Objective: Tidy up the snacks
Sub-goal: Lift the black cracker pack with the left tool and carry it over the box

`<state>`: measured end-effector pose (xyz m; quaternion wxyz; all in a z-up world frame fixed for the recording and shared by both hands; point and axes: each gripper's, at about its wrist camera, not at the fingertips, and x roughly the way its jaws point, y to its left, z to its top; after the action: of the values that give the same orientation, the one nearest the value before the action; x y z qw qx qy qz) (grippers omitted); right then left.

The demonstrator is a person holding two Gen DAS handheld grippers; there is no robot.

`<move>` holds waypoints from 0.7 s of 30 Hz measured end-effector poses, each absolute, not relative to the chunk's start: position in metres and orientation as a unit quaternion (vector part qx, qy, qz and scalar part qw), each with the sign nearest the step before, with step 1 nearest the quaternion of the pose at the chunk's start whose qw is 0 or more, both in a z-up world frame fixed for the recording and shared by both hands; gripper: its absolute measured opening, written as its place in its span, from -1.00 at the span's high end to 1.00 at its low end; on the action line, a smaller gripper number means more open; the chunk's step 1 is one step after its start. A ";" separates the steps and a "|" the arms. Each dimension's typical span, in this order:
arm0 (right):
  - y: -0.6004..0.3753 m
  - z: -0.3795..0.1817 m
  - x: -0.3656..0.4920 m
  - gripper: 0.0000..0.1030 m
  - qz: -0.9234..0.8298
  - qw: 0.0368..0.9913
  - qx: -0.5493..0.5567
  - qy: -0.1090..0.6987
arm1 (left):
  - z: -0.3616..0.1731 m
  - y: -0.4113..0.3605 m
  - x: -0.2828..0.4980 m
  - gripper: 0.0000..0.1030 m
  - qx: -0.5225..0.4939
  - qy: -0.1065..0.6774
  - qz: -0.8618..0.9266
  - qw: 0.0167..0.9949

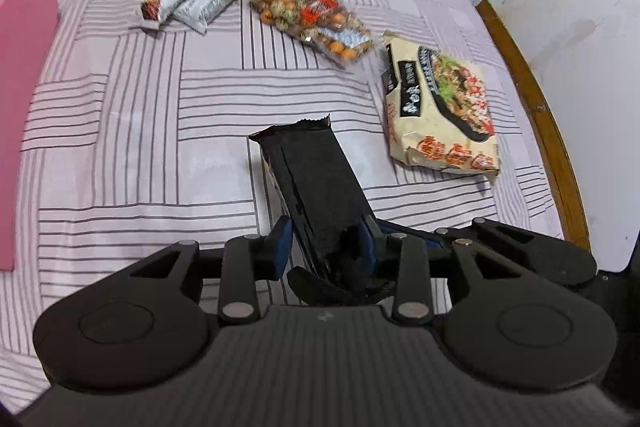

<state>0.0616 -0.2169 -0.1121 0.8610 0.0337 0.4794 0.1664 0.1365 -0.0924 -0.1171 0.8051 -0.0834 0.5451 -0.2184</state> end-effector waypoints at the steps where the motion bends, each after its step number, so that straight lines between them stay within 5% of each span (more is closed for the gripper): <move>1: -0.217 -0.106 0.058 -0.18 0.170 0.863 0.034 0.475 | -0.111 -0.089 0.132 0.35 -0.085 0.539 -0.218 0.809; 21: -0.163 -0.019 0.029 -0.18 0.249 0.884 -0.034 0.395 | -0.020 -0.028 0.074 0.29 -0.095 0.440 -0.192 0.872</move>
<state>0.0294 -0.1634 -0.0188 0.8836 -0.0336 0.3950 0.2491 0.0737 -0.0282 -0.0196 0.8721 -0.0949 0.4401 -0.1916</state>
